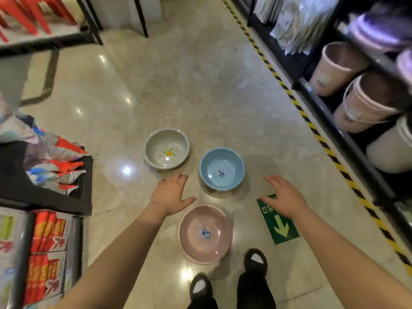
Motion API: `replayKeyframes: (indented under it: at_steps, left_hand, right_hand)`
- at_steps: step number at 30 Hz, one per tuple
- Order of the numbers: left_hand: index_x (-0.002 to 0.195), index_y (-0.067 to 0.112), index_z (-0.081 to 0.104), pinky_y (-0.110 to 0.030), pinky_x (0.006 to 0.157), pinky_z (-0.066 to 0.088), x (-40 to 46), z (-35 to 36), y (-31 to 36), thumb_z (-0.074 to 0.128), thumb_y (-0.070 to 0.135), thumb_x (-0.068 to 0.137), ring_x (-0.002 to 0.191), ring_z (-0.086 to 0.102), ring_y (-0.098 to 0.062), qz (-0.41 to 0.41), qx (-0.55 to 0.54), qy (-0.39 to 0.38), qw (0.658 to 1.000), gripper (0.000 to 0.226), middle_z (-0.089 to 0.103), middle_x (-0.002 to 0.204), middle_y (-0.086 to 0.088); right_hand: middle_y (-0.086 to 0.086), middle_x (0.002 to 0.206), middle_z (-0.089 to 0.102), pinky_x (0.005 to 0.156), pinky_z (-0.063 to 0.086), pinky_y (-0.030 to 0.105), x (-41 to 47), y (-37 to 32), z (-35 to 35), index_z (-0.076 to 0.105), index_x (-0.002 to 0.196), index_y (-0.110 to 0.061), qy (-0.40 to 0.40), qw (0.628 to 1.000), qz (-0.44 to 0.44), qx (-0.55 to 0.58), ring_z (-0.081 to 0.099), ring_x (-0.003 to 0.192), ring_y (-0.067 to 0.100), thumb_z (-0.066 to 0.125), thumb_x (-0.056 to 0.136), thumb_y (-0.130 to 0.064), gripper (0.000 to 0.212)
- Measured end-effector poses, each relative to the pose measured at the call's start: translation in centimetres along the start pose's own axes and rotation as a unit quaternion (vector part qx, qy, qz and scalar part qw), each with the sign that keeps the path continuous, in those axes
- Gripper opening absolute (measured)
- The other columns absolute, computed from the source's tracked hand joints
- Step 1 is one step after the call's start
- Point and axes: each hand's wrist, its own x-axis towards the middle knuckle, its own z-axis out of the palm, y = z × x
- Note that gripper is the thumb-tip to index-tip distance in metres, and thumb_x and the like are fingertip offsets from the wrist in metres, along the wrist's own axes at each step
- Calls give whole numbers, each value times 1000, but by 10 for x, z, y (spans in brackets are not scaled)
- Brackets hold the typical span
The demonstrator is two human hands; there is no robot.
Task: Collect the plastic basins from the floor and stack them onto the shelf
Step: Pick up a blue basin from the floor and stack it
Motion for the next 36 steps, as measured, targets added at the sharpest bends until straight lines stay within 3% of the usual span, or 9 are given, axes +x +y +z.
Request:
replayKeyframes:
  at_steps: [6,17,22,29,36]
  left_hand:
    - [133,19,41,-39,94,37,2,-34,53,48,63,82,118,49,-23,7,40,4,999,68,49,129,-2]
    - [141,18,36,-39,92,44,98,-41,181,52,58,85,119,50,-23,-154,-64,46,985,70,47,134,-3]
    - [143,18,34,-39,94,43,149,-43,228,52,58,85,119,51,-24,-177,-93,49,979,73,45,138,-2]
    - [144,19,32,-40,98,40,205,-35,227,50,60,85,126,46,-22,-237,-102,29,966,74,44,140,-1]
    - [143,20,32,-39,95,43,265,-35,174,50,61,84,126,46,-23,-323,-119,33,938,74,44,141,-1]
  right_hand:
    - [5,158,23,113,29,35,-13,34,-49,19,150,-30,1,1000,0,-6,27,142,24,55,87,-49,76]
    - [-1,160,16,111,33,37,88,158,-154,12,151,-34,-51,993,-100,-44,24,143,21,49,91,-48,72]
    - [0,159,17,111,33,38,137,204,-192,13,151,-33,-68,989,-118,-48,23,143,22,49,91,-48,71]
    - [-2,159,16,110,34,36,223,208,-215,13,150,-35,-100,983,-149,-45,23,143,20,51,91,-47,71]
    - [-1,159,17,112,31,34,352,160,-218,12,151,-34,-139,967,-206,-59,24,143,19,51,91,-45,72]
